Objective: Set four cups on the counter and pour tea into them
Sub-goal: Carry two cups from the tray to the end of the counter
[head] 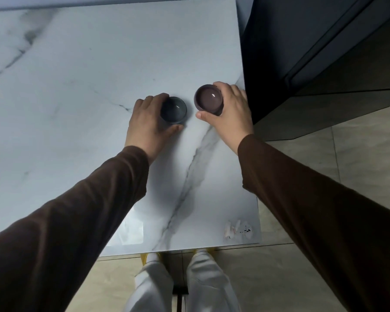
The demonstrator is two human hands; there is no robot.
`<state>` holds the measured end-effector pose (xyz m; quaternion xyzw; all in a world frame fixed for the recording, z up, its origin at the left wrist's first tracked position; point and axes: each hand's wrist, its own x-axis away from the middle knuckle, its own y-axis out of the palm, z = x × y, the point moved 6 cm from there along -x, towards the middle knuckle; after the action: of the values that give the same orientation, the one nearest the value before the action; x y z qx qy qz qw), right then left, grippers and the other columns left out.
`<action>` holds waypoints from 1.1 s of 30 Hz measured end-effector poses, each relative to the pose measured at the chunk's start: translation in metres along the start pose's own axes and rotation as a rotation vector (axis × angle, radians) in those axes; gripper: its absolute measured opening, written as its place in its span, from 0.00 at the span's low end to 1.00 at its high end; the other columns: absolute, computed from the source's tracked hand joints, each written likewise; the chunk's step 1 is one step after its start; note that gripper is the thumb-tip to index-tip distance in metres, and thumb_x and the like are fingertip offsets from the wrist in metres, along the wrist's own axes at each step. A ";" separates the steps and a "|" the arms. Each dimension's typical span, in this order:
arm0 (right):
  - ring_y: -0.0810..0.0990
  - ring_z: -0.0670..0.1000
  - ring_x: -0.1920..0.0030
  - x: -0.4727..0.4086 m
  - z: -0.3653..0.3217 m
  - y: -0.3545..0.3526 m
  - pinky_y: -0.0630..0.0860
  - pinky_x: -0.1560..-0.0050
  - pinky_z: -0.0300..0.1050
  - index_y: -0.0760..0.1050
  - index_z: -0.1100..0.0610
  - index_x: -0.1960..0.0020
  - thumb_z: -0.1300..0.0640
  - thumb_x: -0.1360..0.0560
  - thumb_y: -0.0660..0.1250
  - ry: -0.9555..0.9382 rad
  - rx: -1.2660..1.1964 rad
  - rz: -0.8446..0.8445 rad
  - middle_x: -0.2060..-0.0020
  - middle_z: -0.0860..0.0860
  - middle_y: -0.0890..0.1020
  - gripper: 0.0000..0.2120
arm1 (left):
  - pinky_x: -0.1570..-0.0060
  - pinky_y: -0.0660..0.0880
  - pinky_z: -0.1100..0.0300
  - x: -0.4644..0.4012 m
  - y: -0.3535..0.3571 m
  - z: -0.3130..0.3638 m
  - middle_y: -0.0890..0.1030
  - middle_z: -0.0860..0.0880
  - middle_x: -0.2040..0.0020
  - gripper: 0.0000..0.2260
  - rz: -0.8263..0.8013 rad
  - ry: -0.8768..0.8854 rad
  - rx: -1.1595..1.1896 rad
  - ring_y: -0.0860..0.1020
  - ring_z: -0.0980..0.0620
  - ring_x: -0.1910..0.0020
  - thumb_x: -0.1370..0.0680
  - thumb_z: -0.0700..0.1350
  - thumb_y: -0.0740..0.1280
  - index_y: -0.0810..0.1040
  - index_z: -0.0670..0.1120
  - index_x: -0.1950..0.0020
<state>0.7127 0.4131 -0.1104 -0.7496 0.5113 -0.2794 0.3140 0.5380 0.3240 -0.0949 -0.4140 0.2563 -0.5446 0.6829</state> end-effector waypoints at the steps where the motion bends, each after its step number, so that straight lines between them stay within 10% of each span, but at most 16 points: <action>1: 0.69 0.55 0.36 0.000 0.000 0.001 0.67 0.34 0.49 0.71 0.55 0.31 0.44 0.33 0.76 -0.004 0.000 -0.004 0.38 0.52 0.76 0.35 | 0.44 0.67 0.56 0.000 0.000 0.000 0.77 0.47 0.41 0.28 0.001 0.000 -0.005 0.71 0.42 0.41 0.30 0.53 0.73 0.72 0.46 0.33; 25: 0.64 0.55 0.29 0.015 -0.016 0.005 0.61 0.28 0.47 0.60 0.56 0.23 0.43 0.32 0.76 0.046 0.086 -0.060 0.29 0.53 0.68 0.44 | 0.40 0.65 0.56 0.005 -0.008 -0.015 0.73 0.44 0.36 0.34 -0.038 -0.040 -0.070 0.69 0.41 0.37 0.29 0.49 0.71 0.63 0.45 0.25; 33: 0.69 0.55 0.37 0.062 -0.066 -0.024 0.69 0.37 0.49 0.70 0.54 0.32 0.48 0.27 0.72 -0.015 0.198 0.062 0.36 0.51 0.73 0.26 | 0.36 0.68 0.52 0.052 -0.060 -0.033 0.73 0.44 0.33 0.30 -0.045 -0.033 -0.089 0.69 0.41 0.35 0.27 0.48 0.71 0.66 0.45 0.27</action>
<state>0.6976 0.3495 -0.0435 -0.7007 0.5017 -0.3133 0.3989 0.4946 0.2611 -0.0564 -0.4585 0.2597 -0.5411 0.6553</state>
